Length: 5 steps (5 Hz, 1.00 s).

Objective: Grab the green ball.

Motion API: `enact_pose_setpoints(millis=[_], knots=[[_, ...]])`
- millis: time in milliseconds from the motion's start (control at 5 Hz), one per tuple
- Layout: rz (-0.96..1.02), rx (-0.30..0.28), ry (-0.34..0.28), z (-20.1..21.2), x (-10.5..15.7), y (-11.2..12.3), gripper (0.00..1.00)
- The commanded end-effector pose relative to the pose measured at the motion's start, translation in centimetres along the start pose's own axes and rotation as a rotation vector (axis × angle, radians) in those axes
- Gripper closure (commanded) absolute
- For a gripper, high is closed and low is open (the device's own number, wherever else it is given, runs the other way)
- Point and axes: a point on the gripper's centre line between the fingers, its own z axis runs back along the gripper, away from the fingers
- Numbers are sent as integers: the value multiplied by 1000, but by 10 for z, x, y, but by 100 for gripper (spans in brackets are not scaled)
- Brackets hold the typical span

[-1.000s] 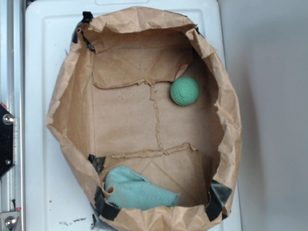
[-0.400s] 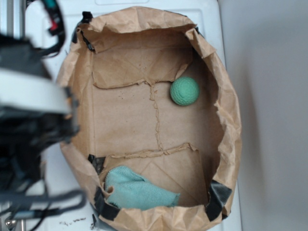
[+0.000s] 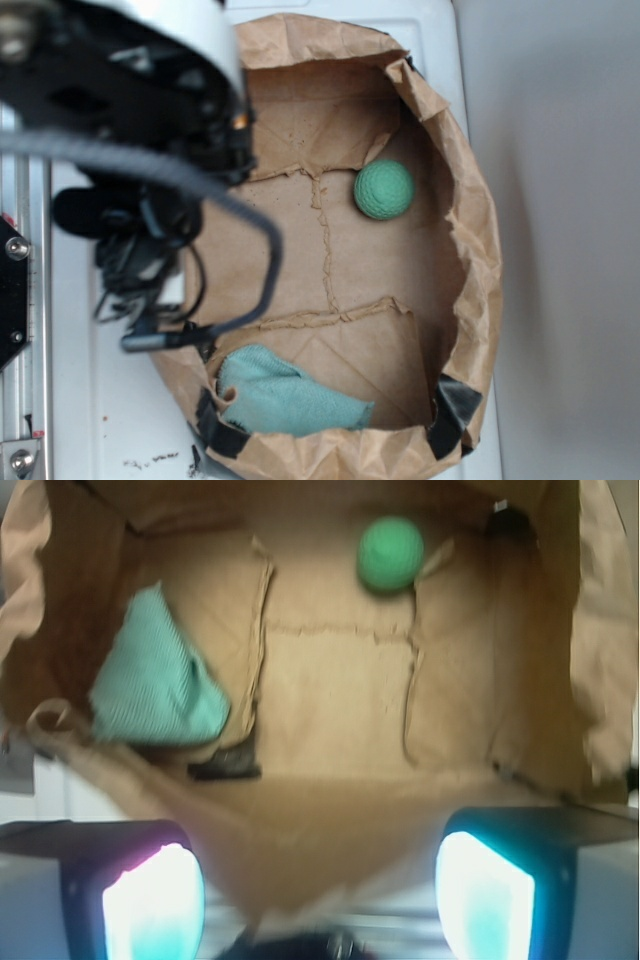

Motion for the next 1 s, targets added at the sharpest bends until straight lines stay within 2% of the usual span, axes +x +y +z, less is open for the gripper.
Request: enact_pose_setpoints(millis=[0,200,400,600,800], knots=[[64,40,-46,-25,29,4,0],[104,63,-51,-39,48,1,0],[62,50,-57,-51,59,2,0],[26,61,-35,-74,73,4,0],[29,75,-32,-83,84,-5,0]])
